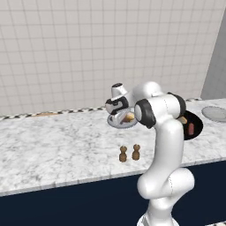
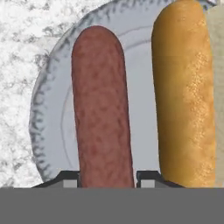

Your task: Place one bun and one sausage from the bowl on each plate.

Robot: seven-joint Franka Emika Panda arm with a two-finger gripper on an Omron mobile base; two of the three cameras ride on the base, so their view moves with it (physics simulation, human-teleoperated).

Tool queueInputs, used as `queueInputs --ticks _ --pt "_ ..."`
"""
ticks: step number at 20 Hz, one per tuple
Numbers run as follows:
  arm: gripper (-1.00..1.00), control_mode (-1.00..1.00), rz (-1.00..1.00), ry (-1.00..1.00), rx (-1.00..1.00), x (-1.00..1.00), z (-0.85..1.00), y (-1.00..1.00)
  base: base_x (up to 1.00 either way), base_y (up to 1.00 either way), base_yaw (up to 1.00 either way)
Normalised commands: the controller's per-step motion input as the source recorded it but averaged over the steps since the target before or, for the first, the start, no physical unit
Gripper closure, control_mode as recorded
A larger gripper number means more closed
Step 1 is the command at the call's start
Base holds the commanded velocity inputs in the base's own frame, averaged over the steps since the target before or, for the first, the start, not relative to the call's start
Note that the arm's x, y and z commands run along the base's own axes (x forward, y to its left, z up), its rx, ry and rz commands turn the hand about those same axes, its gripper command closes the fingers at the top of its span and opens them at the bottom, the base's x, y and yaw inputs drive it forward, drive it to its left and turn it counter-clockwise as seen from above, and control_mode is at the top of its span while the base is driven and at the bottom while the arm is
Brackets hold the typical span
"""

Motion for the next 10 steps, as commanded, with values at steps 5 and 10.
queueInputs --ticks 5,10 --pt "-1.0 -1.0 0.0 -0.04 0.0 -0.23 0.14 0.0 0.0 0.0 0.0" --pt "-1.0 -1.0 -0.02 -0.22 0.01 -0.47 0.72 -0.06 0.0 0.0 0.0"
